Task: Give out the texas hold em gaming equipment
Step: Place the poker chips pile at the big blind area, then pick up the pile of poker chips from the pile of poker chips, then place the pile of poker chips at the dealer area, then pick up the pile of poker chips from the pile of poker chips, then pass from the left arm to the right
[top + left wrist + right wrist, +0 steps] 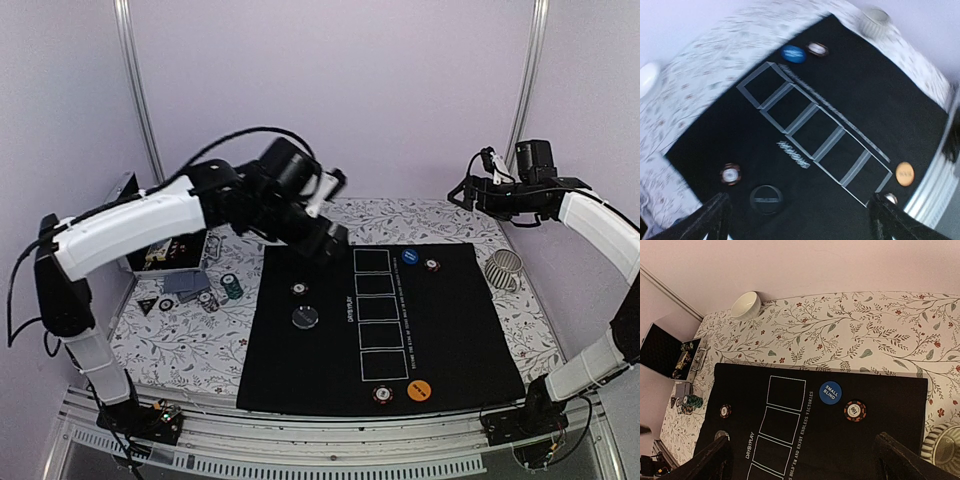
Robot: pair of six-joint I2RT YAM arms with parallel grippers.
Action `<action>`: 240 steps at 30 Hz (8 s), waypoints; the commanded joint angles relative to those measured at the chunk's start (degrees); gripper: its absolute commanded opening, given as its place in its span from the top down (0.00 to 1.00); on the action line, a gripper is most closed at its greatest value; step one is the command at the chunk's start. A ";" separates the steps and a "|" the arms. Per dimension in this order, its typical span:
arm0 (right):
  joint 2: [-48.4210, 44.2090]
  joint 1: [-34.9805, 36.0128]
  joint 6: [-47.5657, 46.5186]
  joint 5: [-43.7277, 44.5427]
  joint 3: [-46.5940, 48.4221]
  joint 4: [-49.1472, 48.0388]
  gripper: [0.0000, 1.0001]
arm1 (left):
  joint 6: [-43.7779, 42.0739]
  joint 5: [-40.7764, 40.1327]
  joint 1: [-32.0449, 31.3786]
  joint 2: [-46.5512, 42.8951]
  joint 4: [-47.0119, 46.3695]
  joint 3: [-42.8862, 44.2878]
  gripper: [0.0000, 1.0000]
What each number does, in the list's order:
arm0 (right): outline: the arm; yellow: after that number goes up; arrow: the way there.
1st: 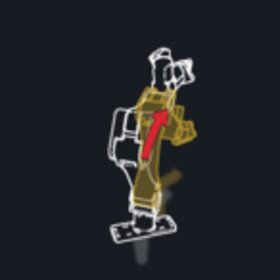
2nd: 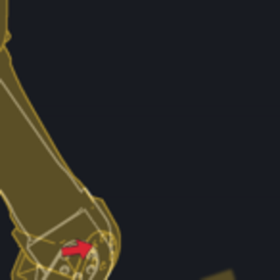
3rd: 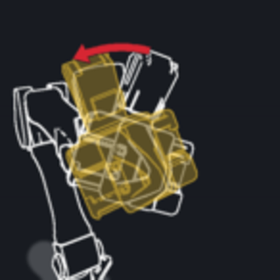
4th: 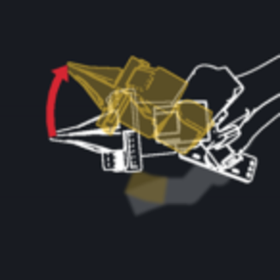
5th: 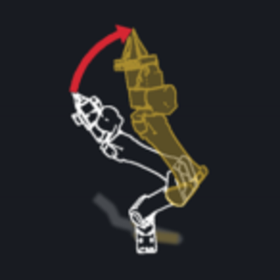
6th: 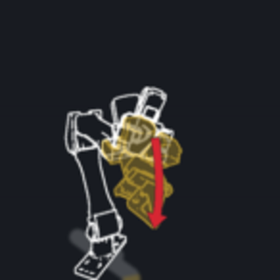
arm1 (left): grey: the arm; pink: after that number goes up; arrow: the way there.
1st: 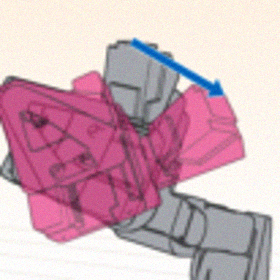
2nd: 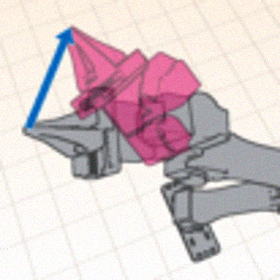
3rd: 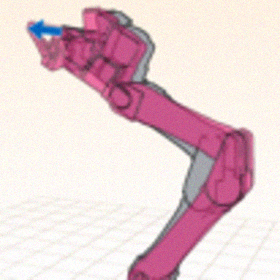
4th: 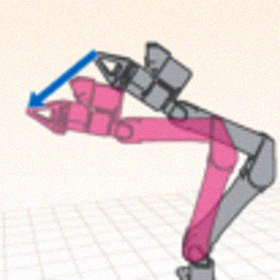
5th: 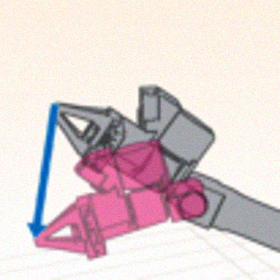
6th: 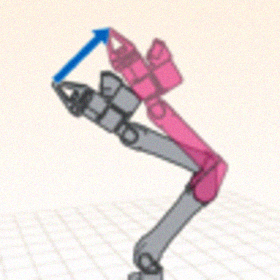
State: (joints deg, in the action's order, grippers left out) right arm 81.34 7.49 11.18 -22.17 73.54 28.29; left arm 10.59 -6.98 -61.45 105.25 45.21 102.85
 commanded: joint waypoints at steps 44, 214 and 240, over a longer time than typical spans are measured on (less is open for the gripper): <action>0.29 -0.12 -0.63 0.82 -0.69 -1.22 0.01 | 13.36 5.09 44.73 -9.95 -8.76 -45.26 0.46; -2.02 4.14 13.38 -21.11 -6.42 -14.79 0.07 | 3.13 -3.89 15.58 -11.42 15.60 -10.93 1.00; 23.28 31.38 39.65 -45.42 -7.23 -48.64 0.29 | -8.60 4.14 1.39 -0.62 20.63 2.69 1.00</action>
State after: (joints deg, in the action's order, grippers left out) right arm 102.63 38.35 44.69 -63.86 67.44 -10.90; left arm 3.40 -3.84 -59.00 104.27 65.58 103.74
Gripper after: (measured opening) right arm 0.714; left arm 0.404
